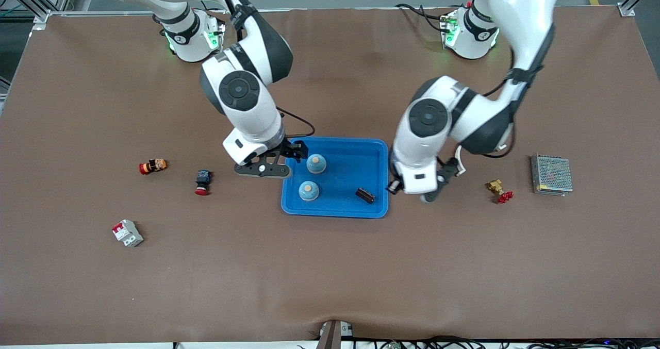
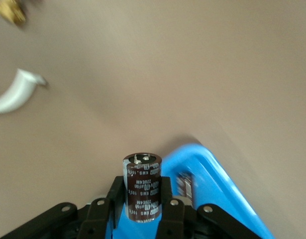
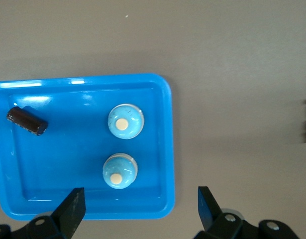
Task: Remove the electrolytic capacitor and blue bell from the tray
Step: 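Carry the capacitor to the valve while the right gripper descends on a bell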
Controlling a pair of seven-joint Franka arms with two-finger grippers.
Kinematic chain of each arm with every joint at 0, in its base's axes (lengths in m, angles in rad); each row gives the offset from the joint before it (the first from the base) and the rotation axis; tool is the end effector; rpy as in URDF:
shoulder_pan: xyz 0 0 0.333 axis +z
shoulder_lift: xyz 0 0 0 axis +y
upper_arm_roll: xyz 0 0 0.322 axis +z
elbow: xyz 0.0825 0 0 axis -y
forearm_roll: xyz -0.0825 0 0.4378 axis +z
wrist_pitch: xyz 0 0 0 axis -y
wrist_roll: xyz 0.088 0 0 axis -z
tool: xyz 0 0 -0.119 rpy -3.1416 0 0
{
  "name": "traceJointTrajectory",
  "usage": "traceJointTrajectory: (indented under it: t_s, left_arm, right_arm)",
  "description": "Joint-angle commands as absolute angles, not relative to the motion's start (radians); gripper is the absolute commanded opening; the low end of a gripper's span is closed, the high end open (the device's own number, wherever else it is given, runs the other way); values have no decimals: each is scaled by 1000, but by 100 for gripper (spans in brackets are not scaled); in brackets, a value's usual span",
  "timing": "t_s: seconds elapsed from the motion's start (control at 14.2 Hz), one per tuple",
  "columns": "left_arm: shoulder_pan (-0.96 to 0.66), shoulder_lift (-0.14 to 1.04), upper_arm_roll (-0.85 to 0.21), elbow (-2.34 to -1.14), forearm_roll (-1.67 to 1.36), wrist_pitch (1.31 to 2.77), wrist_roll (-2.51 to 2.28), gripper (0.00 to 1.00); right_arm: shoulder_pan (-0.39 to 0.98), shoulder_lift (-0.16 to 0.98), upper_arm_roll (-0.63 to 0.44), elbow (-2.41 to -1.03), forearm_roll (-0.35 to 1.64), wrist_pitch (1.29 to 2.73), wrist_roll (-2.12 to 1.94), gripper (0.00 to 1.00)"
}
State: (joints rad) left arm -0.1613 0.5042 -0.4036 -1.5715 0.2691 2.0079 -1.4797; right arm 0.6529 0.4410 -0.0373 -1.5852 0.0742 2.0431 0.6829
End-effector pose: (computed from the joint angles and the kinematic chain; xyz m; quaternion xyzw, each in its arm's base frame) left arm 0.6453 -0.3463 0.3347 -0.9127 -0.4077 -0.0157 0.0229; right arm 0.5928 0.4288 0.3533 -0.9985 0.0484 0.0084 0.0253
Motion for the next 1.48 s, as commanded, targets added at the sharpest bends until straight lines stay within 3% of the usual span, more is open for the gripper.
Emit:
traceJointTrajectory:
  t_s: [0.0,0.42,0.85,1.41]
  left_arm:
    - [-59,445,-423,-1591,229,1941,-1285,0]
    - [133,353,-436,-1704,213,1881,-1017,0]
    - [262,244,-448,-1842,209,1879,-931,0]
    - [383,146,-446,-1910,201,1878,-682,0]
  right_arm:
    - [681,466,-48,-1580,91,2075,721,100]
    - [713,488,-46,-1680,92,2244,745,100]
    - [761,552,-48,-1683,92,2325,821,100]
    - [782,591,-48,-1684,84,2330,824,100]
